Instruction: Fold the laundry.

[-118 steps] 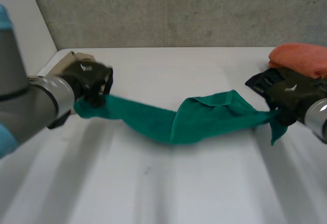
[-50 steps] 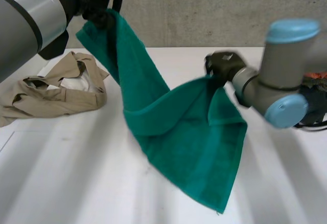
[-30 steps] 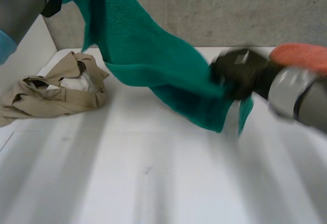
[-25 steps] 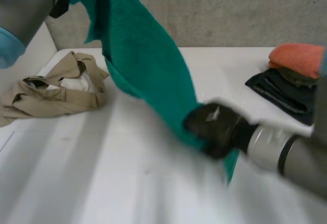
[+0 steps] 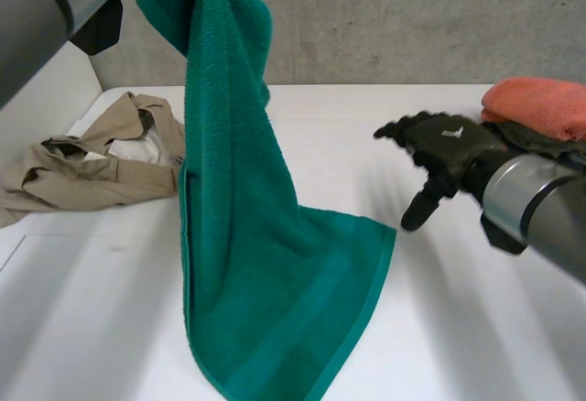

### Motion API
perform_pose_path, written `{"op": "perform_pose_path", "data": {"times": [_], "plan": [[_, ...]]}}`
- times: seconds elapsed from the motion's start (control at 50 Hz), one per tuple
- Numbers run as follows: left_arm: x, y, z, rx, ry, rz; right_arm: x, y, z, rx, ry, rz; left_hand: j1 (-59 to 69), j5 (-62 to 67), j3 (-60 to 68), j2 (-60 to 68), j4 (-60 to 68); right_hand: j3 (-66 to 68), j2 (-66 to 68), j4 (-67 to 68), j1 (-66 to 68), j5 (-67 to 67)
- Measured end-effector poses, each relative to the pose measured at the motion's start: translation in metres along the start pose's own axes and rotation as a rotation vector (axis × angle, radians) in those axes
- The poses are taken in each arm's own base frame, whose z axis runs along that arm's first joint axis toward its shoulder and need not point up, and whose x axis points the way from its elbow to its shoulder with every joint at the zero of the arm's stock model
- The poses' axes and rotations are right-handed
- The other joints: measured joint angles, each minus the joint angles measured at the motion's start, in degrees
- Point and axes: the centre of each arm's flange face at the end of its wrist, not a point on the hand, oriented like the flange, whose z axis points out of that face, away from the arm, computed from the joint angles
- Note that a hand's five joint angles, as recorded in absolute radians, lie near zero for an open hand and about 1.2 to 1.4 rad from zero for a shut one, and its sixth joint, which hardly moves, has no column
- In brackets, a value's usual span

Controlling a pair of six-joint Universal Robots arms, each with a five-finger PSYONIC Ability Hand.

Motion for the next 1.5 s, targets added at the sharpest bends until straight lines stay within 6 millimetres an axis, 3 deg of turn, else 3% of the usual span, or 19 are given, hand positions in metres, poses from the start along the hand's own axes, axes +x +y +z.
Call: {"op": "perform_pose_path", "data": {"times": [0.16,0.26,0.36,0.42,0.48,0.56,0.64,0.78,0.86,0.94,0.96,1.06,1.1,1.2,1.26,1.28,1.34,1.44,1.5], "plan": [[0.01,-0.025,-0.028,0.055,0.072,-0.02,0.014,0.009,0.058,-0.041,-0.056,0.114,0.0,0.0,0.0,0.0,0.01,-0.35,-0.52,-0.75,-0.17,0.0],[0.011,-0.039,-0.041,0.1,0.086,-0.019,-0.004,0.033,0.099,-0.131,-0.14,0.192,0.0,0.0,0.0,0.0,0.01,-0.35,-0.52,-0.75,-0.17,0.0],[0.008,-0.045,-0.045,0.125,0.076,-0.015,-0.027,0.053,0.119,-0.207,-0.214,0.245,0.0,0.0,0.0,0.0,0.01,-0.01,-0.22,-0.41,0.05,0.25],[0.002,-0.046,-0.045,0.136,0.058,-0.01,-0.046,0.064,0.129,-0.249,-0.256,0.272,0.0,0.0,0.0,0.0,0.01,25.37,25.77,24.61,26.63,25.44],[-0.005,-0.044,-0.042,0.137,0.035,-0.006,-0.048,0.062,0.135,-0.235,-0.241,0.273,0.0,0.0,0.0,0.0,0.01,50.67,51.67,50.12,50.65,50.06],[-0.015,-0.039,-0.036,0.132,0.005,0.0,-0.028,0.041,0.142,-0.136,-0.137,0.243,0.0,0.0,0.0,0.0,0.01,55.35,55.03,55.46,51.46,52.46],[-0.033,-0.027,-0.021,0.123,-0.048,0.011,0.022,-0.011,0.138,0.075,0.061,0.163,0.0,0.0,0.0,0.0,0.02,55.41,55.03,55.55,51.46,52.46],[-0.064,-0.008,0.008,0.134,-0.167,0.011,0.089,-0.102,0.093,0.428,0.301,0.02,0.0,0.0,0.0,0.0,0.02,55.45,55.03,55.57,51.46,52.46],[-0.073,0.013,0.022,0.105,-0.212,-0.026,0.099,-0.117,0.07,0.484,0.313,-0.025,0.0,0.0,0.0,0.0,0.02,55.45,55.03,55.6,51.46,52.46],[-0.07,0.044,0.029,0.03,-0.211,-0.065,0.096,-0.102,0.064,0.425,0.27,-0.039,0.0,0.0,0.0,0.0,0.02,55.48,55.03,55.82,51.46,52.46],[-0.063,0.072,0.032,-0.049,-0.198,-0.091,0.092,-0.082,0.063,0.358,0.237,-0.042,0.0,0.0,0.0,0.0,0.02,55.59,55.03,55.89,51.46,52.46],[-0.04,0.146,0.023,-0.269,-0.161,-0.131,0.083,-0.024,0.065,0.175,0.18,-0.046,0.0,0.0,0.0,0.0,0.02,55.72,55.02,55.89,51.46,52.46],[-0.026,0.185,0.011,-0.391,-0.137,-0.136,0.074,0.023,0.064,0.038,0.147,-0.064,0.0,0.0,0.0,0.0,0.02,55.73,55.02,55.89,51.46,52.46],[-0.004,0.235,-0.016,-0.563,-0.084,-0.114,0.057,0.086,0.058,-0.137,0.093,-0.124,0.0,0.0,0.0,0.0,0.02,46.62,46.3,46.33,46.2,46.16],[0.004,0.249,-0.028,-0.625,-0.056,-0.089,0.05,0.108,0.055,-0.201,0.069,-0.16,-2.2,-1.9,-3.15,-3.33,-2.87,37.95,36.87,37.76,36.37,37.36],[0.006,0.253,-0.034,-0.651,-0.04,-0.073,0.048,0.116,0.053,-0.228,0.061,-0.178,-11.26,-9.69,-11.87,-12.37,-11.5,25.51,24.93,25.13,24.28,24.93],[0.008,0.251,-0.04,-0.681,-0.014,-0.049,0.047,0.118,0.049,-0.252,0.06,-0.194,-25.05,-22.99,-24.55,-25.66,-25.15,17.5,17.21,17.22,16.77,15.88],[0.005,0.232,-0.043,-0.687,0.018,-0.029,0.054,0.098,0.041,-0.241,0.084,-0.199,-45.88,-44.94,-46.27,-46.82,-47.03,14.96,14.26,13.88,13.95,12.33],[-0.002,0.215,-0.038,-0.653,0.02,-0.025,0.064,0.077,0.034,-0.206,0.116,-0.202,-47.52,-48.61,-49.55,-50.09,-50.3,14.16,13.81,12.63,12.85,11.25]]}}
